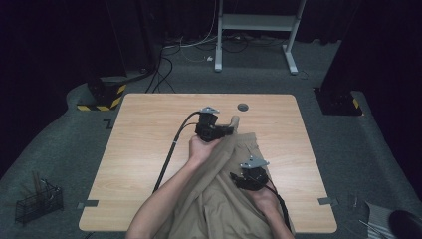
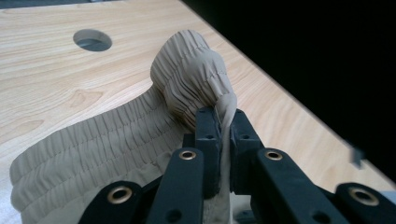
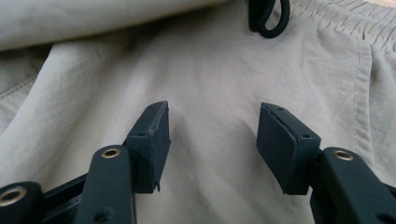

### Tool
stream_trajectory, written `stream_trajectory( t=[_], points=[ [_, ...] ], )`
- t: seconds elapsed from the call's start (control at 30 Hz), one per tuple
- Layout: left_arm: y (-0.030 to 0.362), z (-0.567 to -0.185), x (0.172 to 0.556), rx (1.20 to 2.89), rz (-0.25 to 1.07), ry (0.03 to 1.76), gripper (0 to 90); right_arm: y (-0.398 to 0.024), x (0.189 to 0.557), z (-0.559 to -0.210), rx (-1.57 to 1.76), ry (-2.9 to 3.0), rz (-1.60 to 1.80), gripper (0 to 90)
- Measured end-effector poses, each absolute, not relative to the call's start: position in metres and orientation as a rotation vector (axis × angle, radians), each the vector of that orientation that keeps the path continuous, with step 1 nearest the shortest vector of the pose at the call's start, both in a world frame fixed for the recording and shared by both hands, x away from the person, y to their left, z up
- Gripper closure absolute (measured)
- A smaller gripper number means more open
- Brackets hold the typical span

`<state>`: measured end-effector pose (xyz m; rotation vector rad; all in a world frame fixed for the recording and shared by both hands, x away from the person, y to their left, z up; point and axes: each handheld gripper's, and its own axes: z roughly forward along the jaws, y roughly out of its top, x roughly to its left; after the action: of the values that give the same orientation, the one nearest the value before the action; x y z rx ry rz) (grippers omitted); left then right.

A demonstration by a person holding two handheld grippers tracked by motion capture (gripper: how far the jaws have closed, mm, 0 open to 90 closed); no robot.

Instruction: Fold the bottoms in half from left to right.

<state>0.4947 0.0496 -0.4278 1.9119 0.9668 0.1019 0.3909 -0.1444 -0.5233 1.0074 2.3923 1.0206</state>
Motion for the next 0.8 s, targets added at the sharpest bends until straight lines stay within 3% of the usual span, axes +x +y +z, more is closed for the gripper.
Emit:
stream_trajectory(
  t=[0.43,0.7,0.8],
  points=[
    [0.007,-0.472,0.504,2.054,0.063,0.977,78.9,-0.144,0.39,-0.523,1.013,2.385,1.017,44.1],
    [0.025,-0.455,0.494,2.012,0.097,0.97,53.1,-0.144,0.39,-0.523,1.014,2.384,1.016,44.1],
    [0.04,-0.446,0.488,1.994,0.115,0.965,49.2,-0.144,0.39,-0.523,1.015,2.384,1.016,44.1]
  ],
)
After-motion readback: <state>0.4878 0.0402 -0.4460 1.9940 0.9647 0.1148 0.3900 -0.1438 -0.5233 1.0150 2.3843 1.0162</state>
